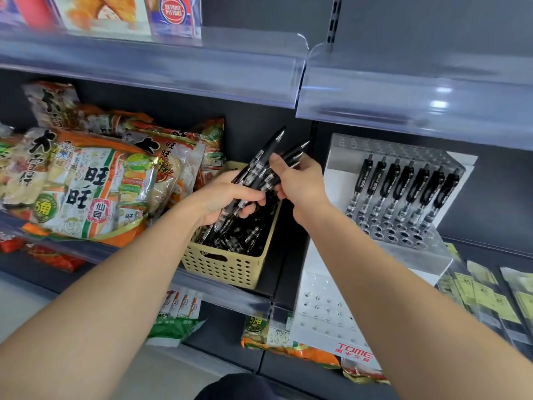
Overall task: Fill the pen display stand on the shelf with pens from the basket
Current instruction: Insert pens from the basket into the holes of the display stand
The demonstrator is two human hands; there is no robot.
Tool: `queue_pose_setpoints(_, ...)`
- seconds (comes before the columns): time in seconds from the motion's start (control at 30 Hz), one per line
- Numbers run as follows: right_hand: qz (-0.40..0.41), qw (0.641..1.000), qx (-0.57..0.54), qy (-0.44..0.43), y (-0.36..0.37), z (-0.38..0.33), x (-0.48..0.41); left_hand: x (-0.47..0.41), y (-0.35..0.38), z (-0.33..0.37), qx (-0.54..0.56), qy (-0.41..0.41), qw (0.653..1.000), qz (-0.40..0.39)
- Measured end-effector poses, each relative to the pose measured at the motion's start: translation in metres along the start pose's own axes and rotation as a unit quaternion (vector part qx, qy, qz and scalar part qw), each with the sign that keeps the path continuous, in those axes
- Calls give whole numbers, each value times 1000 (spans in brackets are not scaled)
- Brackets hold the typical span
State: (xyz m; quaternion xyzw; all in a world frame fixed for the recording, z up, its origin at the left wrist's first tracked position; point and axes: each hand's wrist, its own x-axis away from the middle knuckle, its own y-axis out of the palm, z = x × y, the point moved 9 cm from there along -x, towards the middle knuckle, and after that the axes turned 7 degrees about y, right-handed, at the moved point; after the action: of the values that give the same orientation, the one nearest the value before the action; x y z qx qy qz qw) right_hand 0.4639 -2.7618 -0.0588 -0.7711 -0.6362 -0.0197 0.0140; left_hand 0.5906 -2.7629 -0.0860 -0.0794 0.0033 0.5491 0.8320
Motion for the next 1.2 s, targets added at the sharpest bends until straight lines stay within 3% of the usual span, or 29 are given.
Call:
queue_pose_setpoints(0.2,-2,1000,13,1,-8,2,3,3,-8,-1,31,-13,999,30)
queue_pose_setpoints(0.47,-20,999,30,-34,-4,-8,6,6,-7,-1,7,-49,999,2)
queue_pose_setpoints(0.73,119,983,63,-123,-23,-28,9,5,-29,-21,126,-65,984,105)
queue_pose_setpoints(0.93,184,943,40,-273,-19,-44,39,-5,-37,-19,206,-46,951,226)
queue_pose_setpoints(1.2,53,848,266,-456,35,-26,72,-16,-8,-20,402,-60,895,184)
